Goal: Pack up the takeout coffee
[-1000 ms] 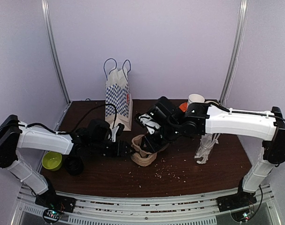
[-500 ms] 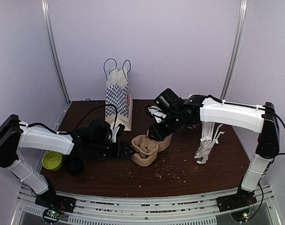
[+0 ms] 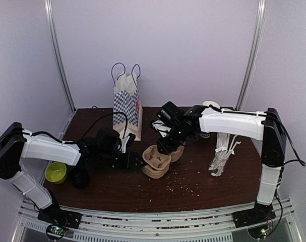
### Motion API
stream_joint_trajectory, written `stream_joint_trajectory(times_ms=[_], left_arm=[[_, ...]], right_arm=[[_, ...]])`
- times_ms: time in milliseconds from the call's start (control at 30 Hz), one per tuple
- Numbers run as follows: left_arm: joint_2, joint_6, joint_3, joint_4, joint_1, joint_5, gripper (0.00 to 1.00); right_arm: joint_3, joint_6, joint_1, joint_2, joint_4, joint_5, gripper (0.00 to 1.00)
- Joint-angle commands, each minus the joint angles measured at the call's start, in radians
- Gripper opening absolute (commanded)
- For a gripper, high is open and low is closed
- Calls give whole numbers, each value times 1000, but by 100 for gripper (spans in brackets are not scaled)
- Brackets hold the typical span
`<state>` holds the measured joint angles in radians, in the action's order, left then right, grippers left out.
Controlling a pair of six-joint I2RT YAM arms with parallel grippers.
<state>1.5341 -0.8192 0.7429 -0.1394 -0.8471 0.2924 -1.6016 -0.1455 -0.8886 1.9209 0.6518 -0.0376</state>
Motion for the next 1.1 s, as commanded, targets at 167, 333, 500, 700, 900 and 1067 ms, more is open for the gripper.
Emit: stream_joint_trajectory(times_ms=[167, 333, 500, 700, 900, 1067], left_arm=[[41, 25, 18, -17, -3, -6, 47], [47, 22, 16, -18, -1, -7, 47], [49, 22, 15, -16, -2, -9, 47], [47, 27, 26, -9, -2, -9, 48], [26, 39, 49, 13, -3, -9, 57], [-17, 47, 72, 55, -3, -6, 68]], right_arm=[[-6, -2, 15, -39, 15, 2, 17], [-12, -12, 20, -81, 14, 0, 16], [-29, -23, 22, -126, 29, -1, 17], [-29, -38, 21, -197, 40, -9, 16], [16, -71, 23, -282, 1, 6, 15], [81, -102, 24, -367, -58, 36, 14]])
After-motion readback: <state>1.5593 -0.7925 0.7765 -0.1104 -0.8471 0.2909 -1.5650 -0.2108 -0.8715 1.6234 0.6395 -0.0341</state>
